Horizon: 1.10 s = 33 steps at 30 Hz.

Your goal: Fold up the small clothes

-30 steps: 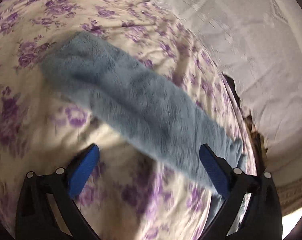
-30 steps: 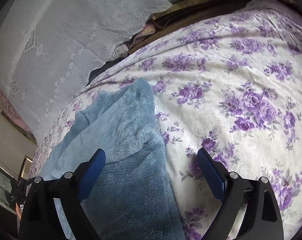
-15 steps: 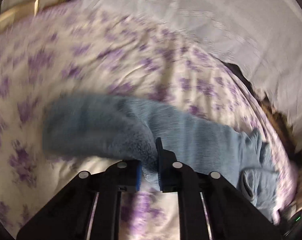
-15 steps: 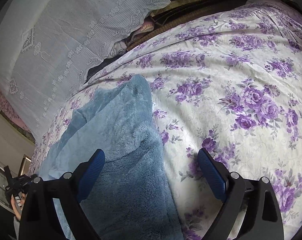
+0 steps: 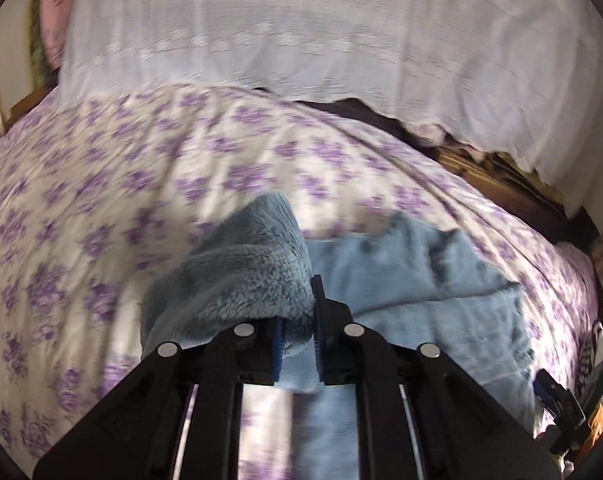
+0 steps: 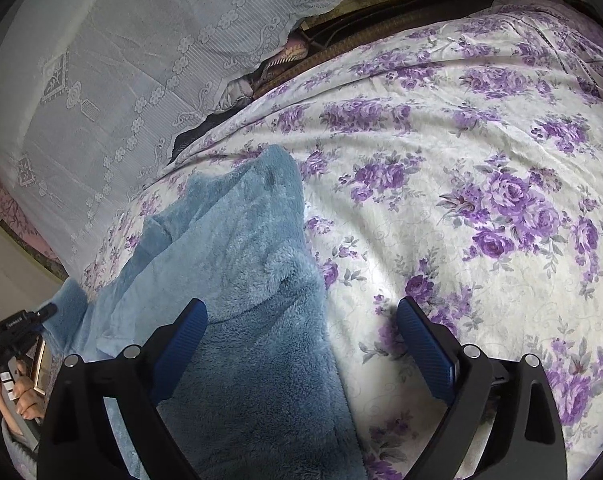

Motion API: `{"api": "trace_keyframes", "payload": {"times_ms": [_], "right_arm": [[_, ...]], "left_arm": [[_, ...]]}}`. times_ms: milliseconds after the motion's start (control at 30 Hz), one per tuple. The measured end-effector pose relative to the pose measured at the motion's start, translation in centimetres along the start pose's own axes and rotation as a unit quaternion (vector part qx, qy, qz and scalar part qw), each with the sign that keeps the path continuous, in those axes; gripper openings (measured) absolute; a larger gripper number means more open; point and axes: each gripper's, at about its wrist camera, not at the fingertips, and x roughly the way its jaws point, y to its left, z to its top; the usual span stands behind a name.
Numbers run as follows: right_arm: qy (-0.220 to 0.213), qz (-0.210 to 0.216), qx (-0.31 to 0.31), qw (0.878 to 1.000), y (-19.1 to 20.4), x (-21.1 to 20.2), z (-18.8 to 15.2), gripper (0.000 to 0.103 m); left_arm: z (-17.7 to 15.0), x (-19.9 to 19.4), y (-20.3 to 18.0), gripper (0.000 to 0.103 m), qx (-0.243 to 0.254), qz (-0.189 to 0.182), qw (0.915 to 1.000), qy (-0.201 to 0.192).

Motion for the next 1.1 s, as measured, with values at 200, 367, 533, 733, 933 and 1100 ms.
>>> {"api": "trace_keyframes", "payload": {"times_ms": [200,367,533,733,933,1100], "right_arm": [[0.004,0.001,-0.004,1.000,-0.1,0.3,0.3,0.098],[0.006,0.001,-0.004,1.000,-0.1,0.3,0.4,0.098],[0.005,0.001,-0.002,1.000,-0.1,0.3,0.4,0.098],[0.004,0.009,0.007,1.000,-0.4,0.3,0.5,0.098],[0.003,0.010,0.010,1.000,-0.5,0.3,0.5,0.098],[0.003,0.010,0.011,1.000,-0.5,0.3,0.5,0.098]], "left_arm": [[-0.4,-0.3,-6.4,0.011,0.052,-0.021,0.9984,-0.004],[-1.4,0.4,-12.0,0.011,0.091,-0.040,0.9950,-0.004],[-3.4,2.6,-17.5,0.011,0.116,-0.061,0.9914,0.009],[-8.0,7.5,-21.2,0.026,0.161,-0.035,0.9850,0.050],[-10.8,7.6,-22.2,0.072,0.229,0.000,0.9729,0.033],[-11.3,4.3,-20.5,0.095,0.254,-0.034,0.9661,0.029]]}}
